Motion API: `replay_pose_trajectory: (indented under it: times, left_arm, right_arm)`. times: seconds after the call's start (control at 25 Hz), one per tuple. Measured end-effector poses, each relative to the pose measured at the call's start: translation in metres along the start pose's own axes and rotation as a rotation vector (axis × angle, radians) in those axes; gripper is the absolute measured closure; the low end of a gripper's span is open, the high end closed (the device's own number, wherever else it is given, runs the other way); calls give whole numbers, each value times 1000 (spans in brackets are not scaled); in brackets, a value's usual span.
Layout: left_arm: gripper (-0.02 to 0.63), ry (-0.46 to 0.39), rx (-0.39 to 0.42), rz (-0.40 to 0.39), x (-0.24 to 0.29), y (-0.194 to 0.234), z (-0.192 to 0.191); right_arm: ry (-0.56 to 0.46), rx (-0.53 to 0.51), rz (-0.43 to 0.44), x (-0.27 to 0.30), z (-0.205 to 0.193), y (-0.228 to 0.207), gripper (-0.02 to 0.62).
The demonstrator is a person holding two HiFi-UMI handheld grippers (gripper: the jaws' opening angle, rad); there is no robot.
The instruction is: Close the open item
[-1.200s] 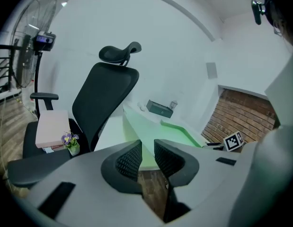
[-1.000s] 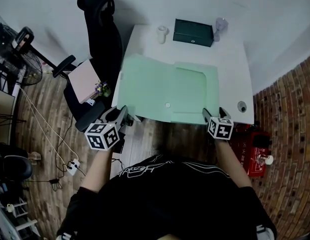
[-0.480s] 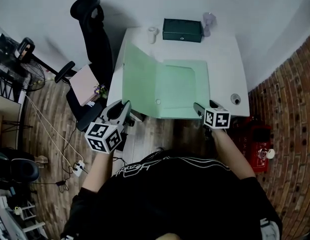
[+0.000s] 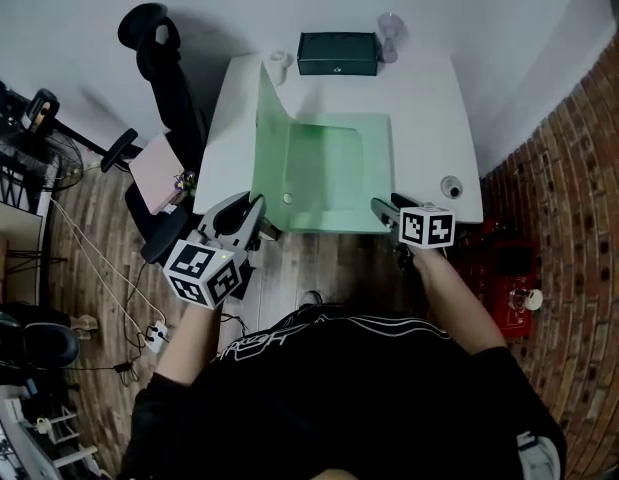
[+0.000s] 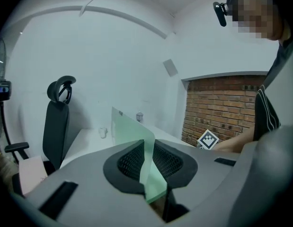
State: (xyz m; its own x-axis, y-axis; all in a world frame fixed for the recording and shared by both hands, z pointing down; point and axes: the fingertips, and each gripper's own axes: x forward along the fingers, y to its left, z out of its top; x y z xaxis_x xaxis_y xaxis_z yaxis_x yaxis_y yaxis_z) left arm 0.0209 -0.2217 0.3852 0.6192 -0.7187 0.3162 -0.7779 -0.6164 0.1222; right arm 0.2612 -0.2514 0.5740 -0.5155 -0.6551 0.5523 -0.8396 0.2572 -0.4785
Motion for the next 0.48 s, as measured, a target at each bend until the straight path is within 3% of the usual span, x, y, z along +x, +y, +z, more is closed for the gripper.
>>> replay_pose_trajectory:
  times: [0.48]
  left_arm:
    - [535, 62, 90, -102, 54, -81, -12]
  right_arm:
    - [11, -8, 74, -1, -4, -4, 430]
